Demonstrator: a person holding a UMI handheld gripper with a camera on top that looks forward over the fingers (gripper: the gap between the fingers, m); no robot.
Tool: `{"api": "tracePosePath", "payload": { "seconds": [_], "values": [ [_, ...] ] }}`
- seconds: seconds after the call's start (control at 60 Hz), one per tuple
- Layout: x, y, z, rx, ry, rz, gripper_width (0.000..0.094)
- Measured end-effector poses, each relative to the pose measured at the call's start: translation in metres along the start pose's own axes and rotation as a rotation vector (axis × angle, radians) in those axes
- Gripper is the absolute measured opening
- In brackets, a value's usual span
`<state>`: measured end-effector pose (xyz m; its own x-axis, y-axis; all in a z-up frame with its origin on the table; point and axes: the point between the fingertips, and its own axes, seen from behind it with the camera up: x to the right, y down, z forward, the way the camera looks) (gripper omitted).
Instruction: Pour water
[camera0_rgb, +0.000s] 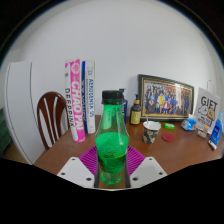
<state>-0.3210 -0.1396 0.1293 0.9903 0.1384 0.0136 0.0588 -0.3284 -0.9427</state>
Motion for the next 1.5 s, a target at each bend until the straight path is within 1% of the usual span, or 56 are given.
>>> {"api": "tracePosePath", "payload": {
  "seconds": [0.133, 0.283, 0.383, 0.45, 0.533, 0.633, 0.883, 0.933, 1.05, 1.183, 1.283, 1.333, 1.4, 1.45, 1.5],
  "values": [
    [-0.012, -0.064, 0.01, 0.076, -0.071, 0.125, 0.0344],
    [-0.014, -0.145, 0.037, 0.142, -0.21, 0.448, 0.0345],
    [-0.003, -0.183, 0.063, 0.144, -0.305, 0.761, 0.0343],
    [0.007, -0.2, 0.085, 0.134, -0.363, 0.983, 0.0343],
    [0.026, -0.206, 0.112, 0.106, -0.417, 1.263, 0.0342],
    [0.051, -0.203, 0.144, 0.078, -0.453, 1.557, 0.0343],
    [0.085, -0.167, 0.197, 0.002, -0.494, 2.078, 0.0341],
    [0.089, -0.158, 0.203, -0.008, -0.486, 2.139, 0.0342],
    [0.091, -0.146, 0.209, -0.041, -0.467, 2.152, 0.0343],
    [0.089, -0.151, 0.208, -0.078, -0.476, 2.102, 0.0342],
    [0.085, -0.158, 0.205, -0.119, -0.457, 1.912, 0.0344],
    [0.086, -0.166, 0.203, -0.124, -0.443, 1.775, 0.0342],
    [0.093, -0.182, 0.197, -0.104, -0.439, 1.581, 0.0343],
    [0.104, -0.196, 0.19, -0.069, -0.433, 1.422, 0.0343],
    [0.119, -0.211, 0.186, -0.025, -0.398, 1.248, 0.0343]
  ]
}}
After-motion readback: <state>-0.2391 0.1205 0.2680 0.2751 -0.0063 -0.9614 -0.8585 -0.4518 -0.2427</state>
